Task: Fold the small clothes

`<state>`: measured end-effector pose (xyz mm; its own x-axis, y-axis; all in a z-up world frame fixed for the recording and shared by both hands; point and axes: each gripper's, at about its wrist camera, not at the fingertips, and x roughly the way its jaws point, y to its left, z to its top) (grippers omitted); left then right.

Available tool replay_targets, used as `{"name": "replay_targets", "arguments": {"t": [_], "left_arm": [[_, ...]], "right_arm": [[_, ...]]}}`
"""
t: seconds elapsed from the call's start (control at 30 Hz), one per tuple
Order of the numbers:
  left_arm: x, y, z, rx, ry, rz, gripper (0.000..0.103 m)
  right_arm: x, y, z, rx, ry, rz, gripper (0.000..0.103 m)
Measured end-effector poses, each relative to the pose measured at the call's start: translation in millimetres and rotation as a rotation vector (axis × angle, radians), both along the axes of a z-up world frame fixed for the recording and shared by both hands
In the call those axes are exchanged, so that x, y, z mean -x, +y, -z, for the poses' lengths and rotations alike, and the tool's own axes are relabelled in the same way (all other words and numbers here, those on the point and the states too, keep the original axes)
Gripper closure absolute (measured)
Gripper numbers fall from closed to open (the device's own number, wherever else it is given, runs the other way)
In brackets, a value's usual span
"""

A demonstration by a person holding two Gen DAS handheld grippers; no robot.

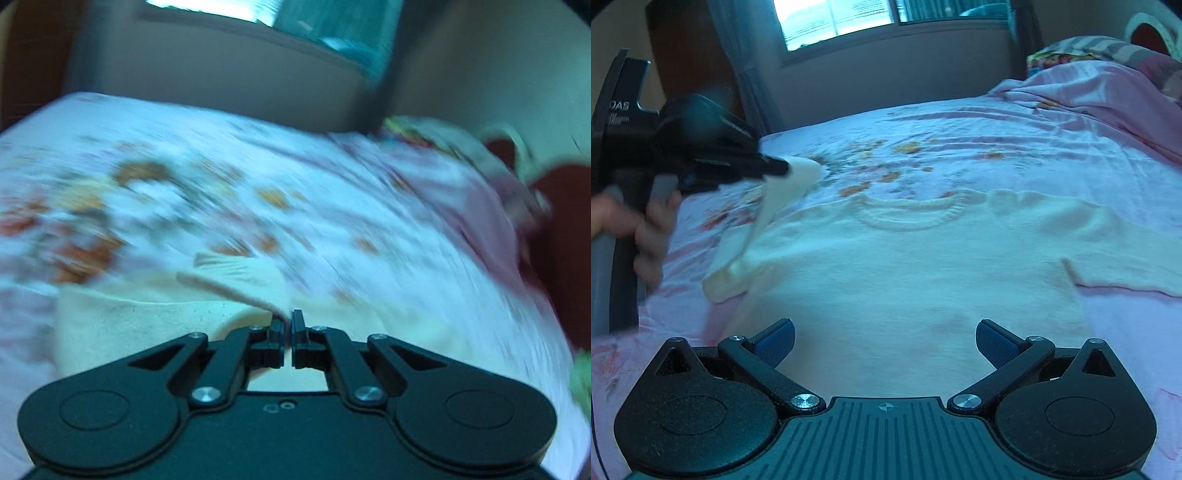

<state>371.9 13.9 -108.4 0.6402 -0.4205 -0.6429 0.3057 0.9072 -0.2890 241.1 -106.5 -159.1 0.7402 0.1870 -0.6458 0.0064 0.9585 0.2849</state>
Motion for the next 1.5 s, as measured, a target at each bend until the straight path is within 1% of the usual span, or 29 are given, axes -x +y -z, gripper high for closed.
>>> {"name": "replay_targets", "arguments": {"t": [0.03,0.1,0.17,0.2,0.23,0.33,0.37,0.47,0.53,0.6,0.67,0.73,0.77,0.8,0.87,0.97,1.0,1.07,1.1,1.17,1.27,1.3,1.33,1.37,1.4,1.43,1.47,1.5], "left_arm": [[6,-15,14,-0.024,0.036,0.07,0.101],[18,-34,42,-0.072,0.107,0.137,0.1],[29,-30,56,-0.058,0.166,0.133,0.092],[33,-22,57,-0.043,0.182,0.117,0.087],[38,-13,53,-0.024,0.179,0.098,0.085],[51,16,35,-0.002,0.149,0.027,0.08],[52,26,32,-0.013,0.142,-0.011,0.077],[47,57,25,-0.065,0.114,-0.147,0.075],[42,75,29,-0.084,0.126,-0.211,0.075],[41,88,34,-0.064,0.14,-0.255,0.075],[42,98,38,-0.048,0.153,-0.282,0.075],[44,102,41,-0.044,0.152,-0.284,0.075],[44,103,43,-0.047,0.149,-0.286,0.075],[44,102,44,-0.048,0.148,-0.286,0.075],[43,102,45,-0.04,0.149,-0.283,0.075],[43,100,48,-0.028,0.143,-0.277,0.075],[43,97,49,-0.027,0.14,-0.271,0.075],[45,92,50,-0.032,0.137,-0.258,0.075],[46,90,52,-0.032,0.136,-0.252,0.075],[47,84,58,-0.033,0.149,-0.238,0.075],[49,77,65,-0.037,0.17,-0.227,0.075],[50,76,65,-0.039,0.17,-0.225,0.075],[52,75,65,-0.042,0.167,-0.222,0.075],[53,75,64,-0.047,0.165,-0.22,0.075],[54,74,64,-0.05,0.164,-0.219,0.075],[54,75,63,-0.05,0.162,-0.219,0.075],[55,75,62,-0.051,0.162,-0.222,0.075],[55,76,61,-0.052,0.162,-0.226,0.075]], "right_arm": [[2,-10,2,0.006,0.005,0.021,0.0],[6,-26,6,0.019,0.013,0.056,0.0],[8,-41,11,0.022,0.03,0.075,0.0],[8,-46,14,0.015,0.039,0.078,0.0],[8,-52,17,0.004,0.044,0.083,0.0],[2,-53,22,0.006,0.048,0.077,0.0],[-1,-51,24,0.0,0.053,0.068,0.0],[-17,-36,26,-0.015,0.054,0.04,0.0],[-32,-19,26,0.003,0.045,0.009,0.0],[-43,-2,24,0.024,0.023,-0.023,0.0],[-57,19,25,0.068,0.004,-0.051,0.0],[-73,36,30,0.145,-0.001,-0.044,0.001],[-80,41,34,0.168,0.003,-0.036,0.004],[-85,43,36,0.178,0.01,-0.027,0.036],[-97,37,43,0.161,0.062,0.007,0.08],[-92,12,46,0.083,0.085,0.047,0.081],[-86,4,44,0.075,0.079,0.056,0.084],[-70,-13,38,0.067,0.055,0.09,0.1],[-57,-24,34,0.046,0.046,0.123,0.1],[-40,-39,37,-0.001,0.075,0.147,0.1],[-25,-45,44,0.027,0.108,0.138,0.1],[-23,-48,44,0.004,0.112,0.127,0.099],[-23,-52,46,-0.042,0.13,0.118,0.099],[-23,-57,48,-0.088,0.14,0.12,0.095],[-24,-61,48,-0.123,0.138,0.123,0.079],[-26,-65,49,-0.144,0.135,0.131,0.067],[-29,-67,49,-0.156,0.136,0.14,0.048],[-32,-69,50,-0.173,0.135,0.15,0.043]]}}
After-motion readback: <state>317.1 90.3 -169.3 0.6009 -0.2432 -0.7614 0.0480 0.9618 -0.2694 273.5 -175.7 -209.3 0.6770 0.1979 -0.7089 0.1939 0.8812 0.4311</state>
